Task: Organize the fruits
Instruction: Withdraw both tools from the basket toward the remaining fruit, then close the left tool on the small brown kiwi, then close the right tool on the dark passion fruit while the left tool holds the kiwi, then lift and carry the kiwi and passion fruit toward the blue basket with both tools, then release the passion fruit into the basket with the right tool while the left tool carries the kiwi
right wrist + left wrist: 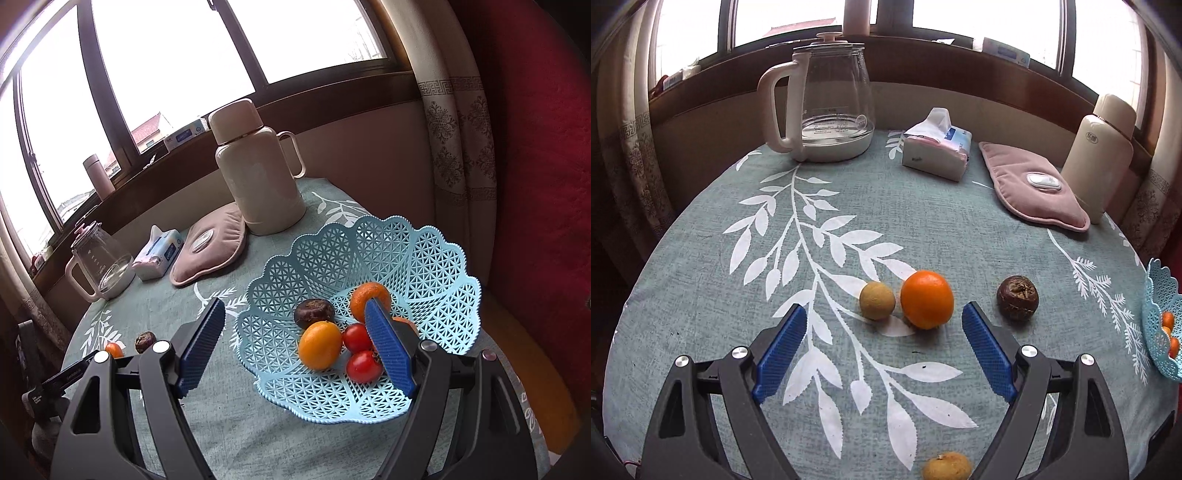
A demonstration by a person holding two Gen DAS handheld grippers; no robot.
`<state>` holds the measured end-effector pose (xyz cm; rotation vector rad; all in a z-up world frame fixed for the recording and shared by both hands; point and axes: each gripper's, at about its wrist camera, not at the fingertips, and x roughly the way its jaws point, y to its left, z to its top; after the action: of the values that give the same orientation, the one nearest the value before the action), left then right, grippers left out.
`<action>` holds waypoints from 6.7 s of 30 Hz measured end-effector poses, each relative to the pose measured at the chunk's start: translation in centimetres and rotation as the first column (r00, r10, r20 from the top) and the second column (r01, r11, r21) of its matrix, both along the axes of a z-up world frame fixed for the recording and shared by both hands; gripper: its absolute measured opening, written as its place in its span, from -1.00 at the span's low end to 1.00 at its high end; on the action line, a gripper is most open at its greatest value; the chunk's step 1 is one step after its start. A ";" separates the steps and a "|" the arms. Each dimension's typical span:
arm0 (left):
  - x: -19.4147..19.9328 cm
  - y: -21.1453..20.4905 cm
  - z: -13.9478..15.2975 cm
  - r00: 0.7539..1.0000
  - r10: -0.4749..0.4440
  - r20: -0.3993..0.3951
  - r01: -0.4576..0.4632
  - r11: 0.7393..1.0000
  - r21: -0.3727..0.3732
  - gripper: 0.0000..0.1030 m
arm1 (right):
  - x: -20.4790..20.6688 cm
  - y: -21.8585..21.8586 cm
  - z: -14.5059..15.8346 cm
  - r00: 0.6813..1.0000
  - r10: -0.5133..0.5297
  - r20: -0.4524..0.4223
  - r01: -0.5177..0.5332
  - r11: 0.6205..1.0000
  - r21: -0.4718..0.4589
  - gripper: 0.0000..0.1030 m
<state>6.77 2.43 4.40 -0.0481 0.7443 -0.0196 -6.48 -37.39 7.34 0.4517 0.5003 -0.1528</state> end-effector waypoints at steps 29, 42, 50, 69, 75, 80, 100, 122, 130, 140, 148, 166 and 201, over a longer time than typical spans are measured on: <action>4.4 0.7 -2.4 0.994 -0.011 -0.108 0.011 1.000 -0.003 -0.15 | 0.1 1.9 -0.3 0.998 0.051 -0.024 -0.052 0.998 -0.020 0.55; 2.6 1.7 -1.5 0.998 -0.032 -0.051 0.027 0.995 -0.093 -0.45 | 2.2 6.3 -0.8 0.987 0.145 -0.074 -0.146 0.989 -0.011 0.55; 1.3 3.6 -0.2 0.997 0.066 0.032 -0.063 0.992 -0.113 -0.45 | 5.8 11.4 -1.5 0.962 0.238 -0.136 -0.244 0.969 -0.028 0.55; 1.3 6.2 -1.5 0.989 0.150 0.007 -0.146 0.972 -0.182 -0.45 | 17.2 24.8 -5.8 0.868 0.334 -0.367 -0.397 0.911 -0.109 0.25; 1.2 6.4 -1.5 0.988 0.154 0.003 -0.151 0.969 -0.194 -0.45 | 18.7 25.9 -6.2 0.874 0.320 -0.365 -0.394 0.907 -0.147 0.09; 1.2 6.1 -1.6 0.988 0.152 0.003 -0.149 0.972 -0.180 -0.45 | 18.5 26.2 -6.2 0.880 0.327 -0.344 -0.400 0.901 -0.167 -0.16; 0.9 5.4 -1.8 0.988 0.152 0.021 -0.148 0.979 -0.137 -0.45 | 17.2 22.3 -6.3 0.913 0.361 -0.192 -0.358 0.932 0.052 -0.16; 1.8 7.7 -2.8 0.974 0.225 -0.032 -0.226 0.946 -0.234 -0.45 | 17.7 22.3 -6.6 0.919 0.346 -0.189 -0.340 0.938 0.069 -0.16; 0.8 6.7 1.0 0.981 0.185 -0.061 -0.192 0.969 -0.152 -0.45 | 16.0 22.2 -3.1 0.917 0.278 -0.285 -0.278 0.960 0.041 -0.16; -1.3 5.6 12.5 0.998 0.069 0.005 -0.068 0.996 -0.050 -0.45 | 12.4 21.6 8.1 0.939 0.227 -0.257 -0.240 0.970 -0.022 -0.16; -2.8 5.1 17.8 0.999 -0.037 0.018 0.037 0.999 -0.001 -0.45 | 9.7 19.5 15.8 0.969 0.121 -0.216 -0.146 0.984 -0.106 -0.16; -1.7 2.2 19.4 0.990 -0.133 -0.052 0.136 0.988 0.068 -0.45 | 7.6 12.8 16.7 0.951 -0.033 -0.306 -0.002 0.994 -0.114 -0.16; -0.1 -20.0 17.7 0.939 -0.295 -0.175 0.326 0.928 0.182 -0.45 | 10.9 -6.7 1.0 0.822 0.008 -0.570 0.004 1.000 0.019 -0.09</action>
<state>6.72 -17.61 22.05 0.2732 0.8907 -0.2439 4.42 -44.12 8.32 0.4212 1.0970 -0.2854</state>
